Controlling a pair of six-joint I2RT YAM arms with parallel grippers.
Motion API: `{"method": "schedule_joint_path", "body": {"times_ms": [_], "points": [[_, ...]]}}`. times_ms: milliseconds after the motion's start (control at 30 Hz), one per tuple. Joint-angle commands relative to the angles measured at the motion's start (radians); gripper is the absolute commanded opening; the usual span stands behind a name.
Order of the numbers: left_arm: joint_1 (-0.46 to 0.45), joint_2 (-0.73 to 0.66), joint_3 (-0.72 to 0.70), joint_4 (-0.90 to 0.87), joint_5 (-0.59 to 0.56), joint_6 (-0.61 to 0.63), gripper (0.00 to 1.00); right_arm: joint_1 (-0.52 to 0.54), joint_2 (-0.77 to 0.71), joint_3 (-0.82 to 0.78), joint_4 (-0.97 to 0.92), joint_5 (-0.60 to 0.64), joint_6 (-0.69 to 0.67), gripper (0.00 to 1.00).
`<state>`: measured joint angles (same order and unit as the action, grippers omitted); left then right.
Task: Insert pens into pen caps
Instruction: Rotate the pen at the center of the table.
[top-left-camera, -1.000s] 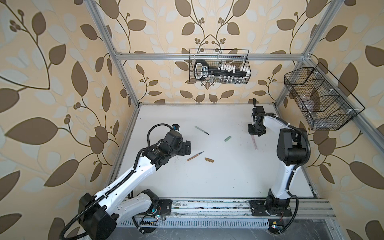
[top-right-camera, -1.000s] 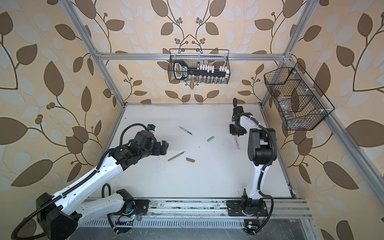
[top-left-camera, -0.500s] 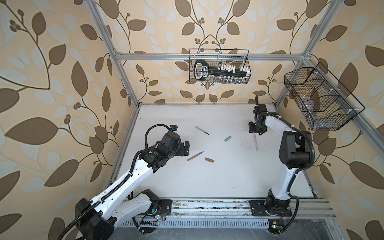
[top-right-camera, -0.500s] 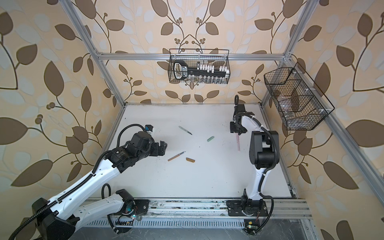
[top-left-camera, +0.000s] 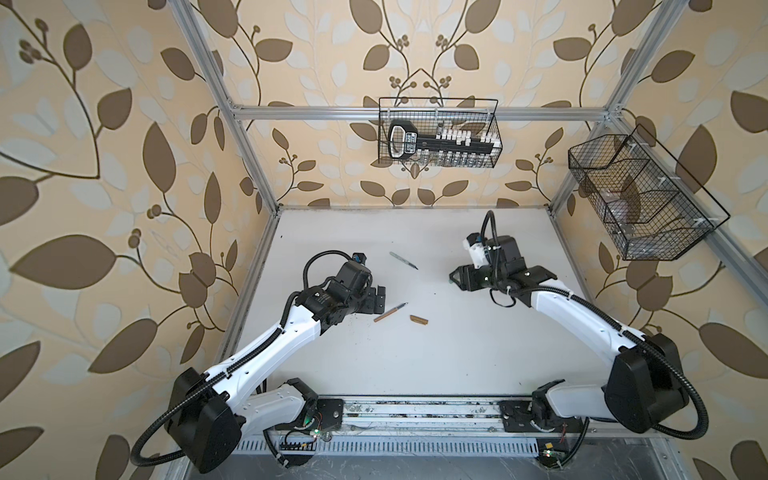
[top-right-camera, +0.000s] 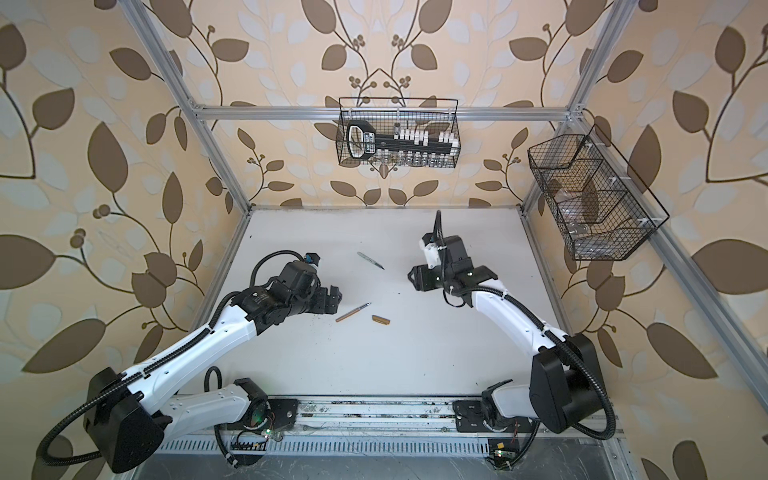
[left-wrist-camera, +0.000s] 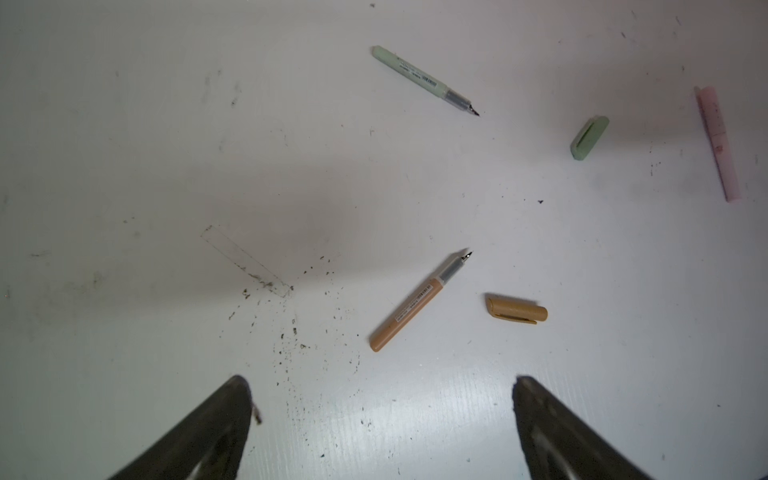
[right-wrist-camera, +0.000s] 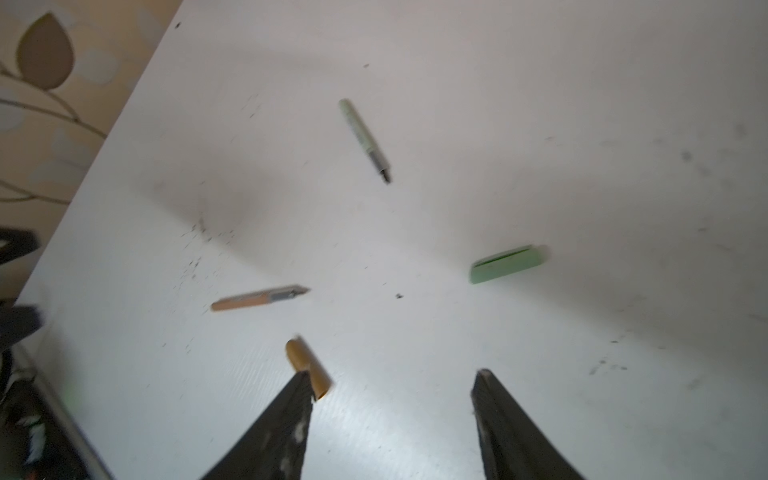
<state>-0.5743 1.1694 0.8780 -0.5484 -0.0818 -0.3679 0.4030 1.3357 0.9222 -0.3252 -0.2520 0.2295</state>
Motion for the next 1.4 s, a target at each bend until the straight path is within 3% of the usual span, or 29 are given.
{"method": "schedule_joint_path", "body": {"times_ms": [0, 400, 767, 1033, 1167, 1267, 1367], "points": [[0.005, 0.076, 0.017, 0.022, 0.087, 0.038, 0.99, 0.022, -0.073, -0.100, 0.104, -0.157, 0.083, 0.63], [0.003, 0.411, 0.190, -0.080, 0.250, 0.258, 0.93, -0.005, -0.309, -0.321, 0.153, -0.188, 0.153, 0.63], [0.002, 0.606, 0.251, -0.137, 0.291, 0.293, 0.91, -0.078, -0.415, -0.456, 0.241, -0.248, 0.225, 0.65], [-0.009, 0.615, 0.213, -0.121, 0.344, 0.240, 0.86, -0.103, -0.449, -0.492, 0.247, -0.244, 0.227, 0.66], [-0.009, 0.585, 0.167, -0.097, 0.376, 0.151, 0.80, -0.115, -0.444, -0.502, 0.260, -0.250, 0.233, 0.66], [-0.014, 0.550, 0.113, -0.017, 0.501, 0.066, 0.75, -0.117, -0.434, -0.503, 0.267, -0.257, 0.233, 0.66], [-0.044, 0.520, 0.076, 0.011, 0.462, 0.000, 0.72, -0.118, -0.427, -0.503, 0.270, -0.254, 0.230, 0.66]]}}
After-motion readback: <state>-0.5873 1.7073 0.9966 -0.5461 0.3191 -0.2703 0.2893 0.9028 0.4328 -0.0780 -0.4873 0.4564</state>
